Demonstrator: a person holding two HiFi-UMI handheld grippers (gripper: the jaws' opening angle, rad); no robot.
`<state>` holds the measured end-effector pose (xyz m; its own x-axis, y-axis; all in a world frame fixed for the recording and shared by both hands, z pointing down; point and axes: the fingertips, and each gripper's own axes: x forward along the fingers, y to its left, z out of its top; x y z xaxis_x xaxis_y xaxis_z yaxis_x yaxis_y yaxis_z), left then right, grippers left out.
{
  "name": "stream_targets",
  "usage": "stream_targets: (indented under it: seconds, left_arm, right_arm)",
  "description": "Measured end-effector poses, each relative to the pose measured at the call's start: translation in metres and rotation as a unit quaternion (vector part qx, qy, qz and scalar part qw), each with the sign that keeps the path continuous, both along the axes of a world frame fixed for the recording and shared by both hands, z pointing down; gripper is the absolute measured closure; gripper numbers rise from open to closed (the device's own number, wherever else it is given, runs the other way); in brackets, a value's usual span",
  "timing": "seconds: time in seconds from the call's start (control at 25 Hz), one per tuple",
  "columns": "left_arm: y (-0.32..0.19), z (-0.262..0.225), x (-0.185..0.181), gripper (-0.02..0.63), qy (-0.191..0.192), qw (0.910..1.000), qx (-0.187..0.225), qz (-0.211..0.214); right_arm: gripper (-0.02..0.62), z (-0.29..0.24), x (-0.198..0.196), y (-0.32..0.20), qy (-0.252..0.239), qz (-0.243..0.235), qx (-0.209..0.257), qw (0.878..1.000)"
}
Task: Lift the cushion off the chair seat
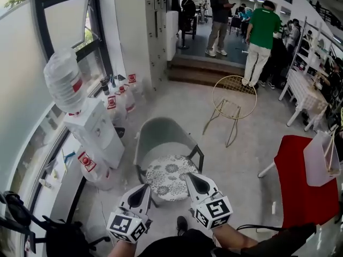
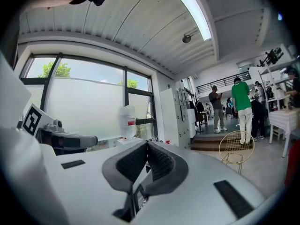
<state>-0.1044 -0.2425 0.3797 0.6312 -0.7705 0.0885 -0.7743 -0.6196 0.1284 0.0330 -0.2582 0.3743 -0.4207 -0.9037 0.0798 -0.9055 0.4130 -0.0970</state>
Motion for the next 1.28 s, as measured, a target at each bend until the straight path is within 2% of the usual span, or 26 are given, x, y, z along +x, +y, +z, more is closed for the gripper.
stream_targets:
  seconds: [0.2, 0.52, 0.68, 0.72, 0.8, 0.84, 0.96, 1.28]
  left_arm:
    - [-0.042, 0.0, 0.026, 0.598, -0.012, 0.9999, 0.004, 0.009]
    - [-0.09, 0.013, 0.057, 0.598, -0.025, 0.9995, -0.02, 0.001]
    - [-0.106, 0.029, 0.064, 0.598, -0.041, 0.9987, -0.03, 0.011]
    - [-0.112, 0.032, 0.065, 0.598, -0.043, 0.9986, -0.028, 0.013]
    - [-0.125, 0.04, 0.065, 0.598, -0.045, 0.9984, -0.028, 0.019]
    - [-0.13, 0.045, 0.064, 0.598, -0.05, 0.9979, -0.032, 0.024]
    - [-0.142, 0.066, 0.06, 0.598, -0.069, 0.9952, -0.053, 0.046]
    - [-0.164, 0.115, 0.045, 0.598, -0.096, 0.9863, -0.092, 0.097]
  right_arm:
    - [0.589, -0.001, 0.022, -0.038, -0.007, -0.002, 0.006, 1.0]
    - [0.588, 0.014, 0.049, -0.081, -0.011, -0.015, -0.003, 1.0]
    - [0.584, 0.03, 0.056, -0.098, -0.015, -0.011, -0.018, 1.0]
    - [0.573, 0.034, 0.056, -0.103, -0.013, -0.011, -0.02, 1.0]
    - [0.488, 0.043, 0.054, -0.113, -0.001, -0.009, -0.025, 1.0]
    - [0.488, 0.049, 0.052, -0.116, 0.008, -0.004, -0.029, 1.0]
    - [0.485, 0.07, 0.044, -0.127, 0.027, 0.013, -0.046, 0.999]
    - [0.428, 0.156, 0.04, -0.146, 0.005, 0.067, -0.134, 0.989]
